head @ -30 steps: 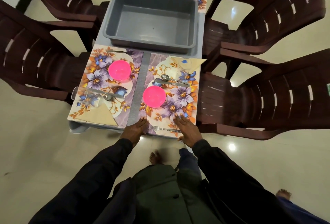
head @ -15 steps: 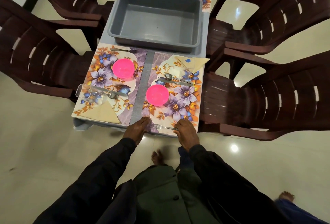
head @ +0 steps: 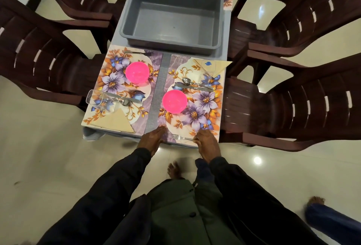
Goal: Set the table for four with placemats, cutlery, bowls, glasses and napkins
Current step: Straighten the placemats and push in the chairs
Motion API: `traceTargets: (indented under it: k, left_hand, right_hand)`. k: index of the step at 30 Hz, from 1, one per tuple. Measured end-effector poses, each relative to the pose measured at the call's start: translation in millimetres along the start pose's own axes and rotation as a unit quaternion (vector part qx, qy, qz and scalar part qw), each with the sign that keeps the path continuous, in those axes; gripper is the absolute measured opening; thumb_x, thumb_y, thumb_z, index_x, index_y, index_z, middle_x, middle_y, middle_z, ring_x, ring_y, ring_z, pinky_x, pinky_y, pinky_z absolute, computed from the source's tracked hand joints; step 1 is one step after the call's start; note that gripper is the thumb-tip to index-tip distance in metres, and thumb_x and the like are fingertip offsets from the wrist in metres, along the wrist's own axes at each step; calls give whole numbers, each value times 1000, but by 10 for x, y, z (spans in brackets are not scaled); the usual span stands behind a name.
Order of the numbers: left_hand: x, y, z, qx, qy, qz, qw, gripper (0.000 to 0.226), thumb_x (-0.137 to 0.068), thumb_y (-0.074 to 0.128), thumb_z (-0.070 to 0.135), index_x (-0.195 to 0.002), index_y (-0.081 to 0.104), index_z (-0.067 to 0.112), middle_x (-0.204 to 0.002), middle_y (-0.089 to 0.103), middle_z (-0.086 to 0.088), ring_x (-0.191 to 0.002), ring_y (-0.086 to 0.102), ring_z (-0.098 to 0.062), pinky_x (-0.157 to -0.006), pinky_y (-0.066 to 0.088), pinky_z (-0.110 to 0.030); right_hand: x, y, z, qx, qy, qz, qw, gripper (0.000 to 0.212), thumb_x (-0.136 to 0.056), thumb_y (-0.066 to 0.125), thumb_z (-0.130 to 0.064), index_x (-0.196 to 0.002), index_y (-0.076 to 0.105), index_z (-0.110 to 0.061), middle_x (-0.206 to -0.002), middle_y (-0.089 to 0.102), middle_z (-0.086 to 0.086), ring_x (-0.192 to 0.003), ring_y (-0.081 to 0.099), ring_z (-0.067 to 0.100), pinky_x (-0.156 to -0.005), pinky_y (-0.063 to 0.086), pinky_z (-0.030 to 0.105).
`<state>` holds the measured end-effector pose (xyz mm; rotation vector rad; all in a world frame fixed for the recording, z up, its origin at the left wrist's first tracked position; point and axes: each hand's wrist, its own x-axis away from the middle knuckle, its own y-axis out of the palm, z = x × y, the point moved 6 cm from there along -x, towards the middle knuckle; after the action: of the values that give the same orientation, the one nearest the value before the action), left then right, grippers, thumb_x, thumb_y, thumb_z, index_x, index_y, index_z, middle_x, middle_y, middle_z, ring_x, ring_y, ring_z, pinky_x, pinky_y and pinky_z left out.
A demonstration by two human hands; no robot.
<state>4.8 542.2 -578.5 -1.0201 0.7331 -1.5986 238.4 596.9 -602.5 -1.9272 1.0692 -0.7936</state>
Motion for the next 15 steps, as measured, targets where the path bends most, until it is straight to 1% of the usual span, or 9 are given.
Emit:
traceTargets:
  k: [2,3,5,6,7,8,10,13,15]
  left_hand:
    - [4,-22,20,14,-4,-14,1000,52,-97,68,18,-146,53,10,-149,55,-12,-132,58,-35,-106,48,-44]
    - [-5,-45,23,16,-8,-15,1000,54,-98,67,21,-148,50,10,-150,53,-13,-131,58,-36,-104,50,-46]
    - [-34,-139,21,3,-17,6,1000,58,-97,69,26,-149,47,10,-149,53,-15,-124,62,-39,-92,57,-50]
    - [-75,-204,19,-12,-21,25,999,61,-96,70,29,-149,46,9,-148,54,-16,-123,63,-39,-87,59,-51]
    - [-129,-273,19,-28,-25,44,998,65,-95,71,33,-149,45,8,-148,54,-17,-126,61,-38,-87,59,-51]
    - [-203,-342,24,-42,-25,60,997,69,-94,72,38,-150,45,7,-149,53,-18,-132,57,-36,-91,57,-51]
    - [-372,-459,68,-55,-15,76,995,77,-92,71,45,-150,44,4,-151,50,-20,-139,49,-36,-104,49,-49]
    - [-667,-555,161,-61,-8,72,995,88,-92,62,57,-155,35,2,-158,40,-22,-146,40,-37,-116,38,-50]
    - [-834,-569,207,-56,-10,56,997,98,-90,54,68,-158,26,3,-163,30,-21,-150,31,-37,-121,28,-50]
  right_hand:
    - [4,-21,-14,3,-18,-1,1000,11,-84,76,-1,-93,76,-7,-98,71,12,-98,66,30,-94,56,45]
    - [1,-57,-22,-2,-23,1,1000,11,-86,76,-4,-96,75,-7,-100,71,12,-99,66,30,-93,56,46]
    - [-22,-160,-15,-11,-21,24,999,20,-86,78,-10,-105,73,-6,-106,71,12,-102,66,29,-95,56,45]
    - [-58,-236,-5,-13,-15,38,999,26,-86,79,-12,-110,72,-6,-109,71,12,-103,65,29,-96,55,43]
    - [-106,-317,4,-11,-10,49,999,29,-85,79,-13,-113,71,-6,-111,71,13,-105,65,29,-95,54,42]
    - [-174,-382,23,-2,-11,55,998,31,-86,78,-13,-115,70,-6,-113,71,13,-106,64,31,-96,53,42]
    - [-329,-490,50,21,-20,50,998,32,-87,75,-13,-117,68,-6,-118,69,15,-109,63,34,-97,52,43]
    - [-584,-606,137,23,-27,39,999,35,-84,78,-13,-117,67,-6,-118,69,16,-108,63,36,-95,53,43]
    - [-706,-631,185,38,-41,35,998,36,-80,81,-7,-113,69,-3,-113,70,18,-104,65,40,-90,54,44]
